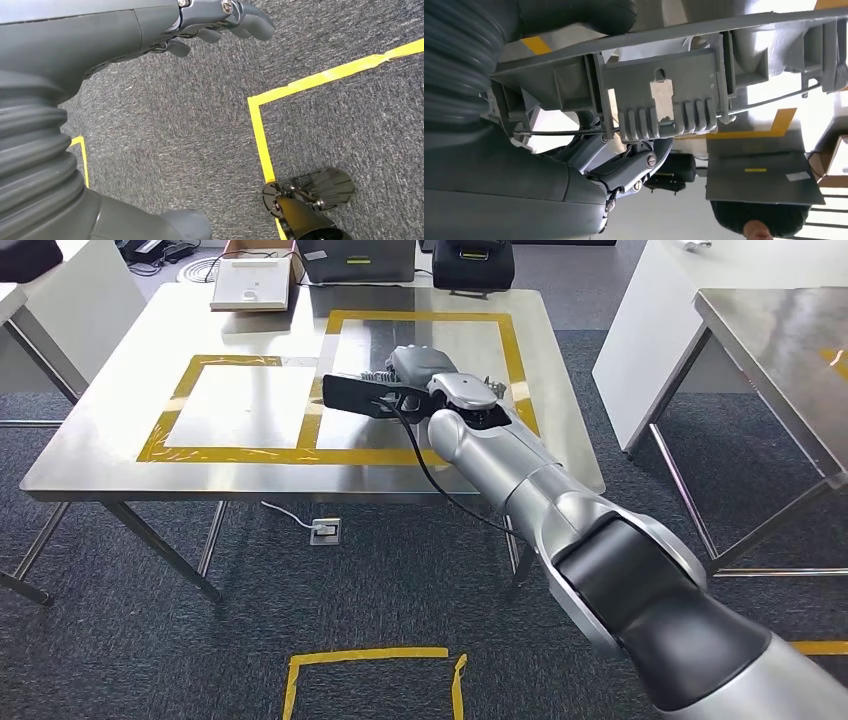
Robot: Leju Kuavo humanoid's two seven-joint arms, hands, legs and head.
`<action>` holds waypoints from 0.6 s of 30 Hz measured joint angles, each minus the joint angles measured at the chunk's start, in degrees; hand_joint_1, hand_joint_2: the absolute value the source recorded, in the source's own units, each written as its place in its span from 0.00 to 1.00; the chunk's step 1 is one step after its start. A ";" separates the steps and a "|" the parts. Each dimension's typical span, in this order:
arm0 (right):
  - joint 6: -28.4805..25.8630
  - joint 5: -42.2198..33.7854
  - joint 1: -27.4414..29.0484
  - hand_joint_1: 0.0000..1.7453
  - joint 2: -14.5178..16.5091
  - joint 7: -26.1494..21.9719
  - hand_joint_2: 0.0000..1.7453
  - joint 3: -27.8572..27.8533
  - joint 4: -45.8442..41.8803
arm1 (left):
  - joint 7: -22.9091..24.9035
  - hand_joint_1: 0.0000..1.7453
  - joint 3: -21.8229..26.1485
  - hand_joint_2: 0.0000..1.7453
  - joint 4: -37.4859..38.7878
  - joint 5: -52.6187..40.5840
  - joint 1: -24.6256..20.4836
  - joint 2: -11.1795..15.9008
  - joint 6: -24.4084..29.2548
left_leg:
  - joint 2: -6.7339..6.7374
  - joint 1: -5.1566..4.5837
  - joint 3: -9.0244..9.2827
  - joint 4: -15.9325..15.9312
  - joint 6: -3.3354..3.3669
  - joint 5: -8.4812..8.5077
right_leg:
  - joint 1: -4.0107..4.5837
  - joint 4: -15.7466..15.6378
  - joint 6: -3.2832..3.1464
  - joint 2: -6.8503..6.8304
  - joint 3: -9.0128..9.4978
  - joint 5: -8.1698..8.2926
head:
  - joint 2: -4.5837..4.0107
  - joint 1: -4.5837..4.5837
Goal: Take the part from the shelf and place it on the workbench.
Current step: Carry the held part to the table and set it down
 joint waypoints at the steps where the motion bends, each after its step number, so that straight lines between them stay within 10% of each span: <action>1: 0.82 0.05 0.01 1.00 0.20 -0.07 1.00 -0.01 0.40 | 0.00 0.00 0.00 1.00 0.00 0.00 -0.01 0.00 0.00 | 0.00 0.00 0.00 0.00 0.00 0.00 | 0.00 0.00 -0.01 0.00 0.00 -0.01 | 0.00 -0.01; 18: 3.91 1.29 1.03 1.00 1.65 -0.28 1.00 -0.01 3.27 | -0.67 0.00 -0.36 1.00 0.04 -0.44 -0.85 -0.02 -1.30 | -0.01 -0.03 0.00 0.05 0.02 -0.02 | -0.01 -0.03 0.01 0.00 0.02 0.01 | 0.00 0.00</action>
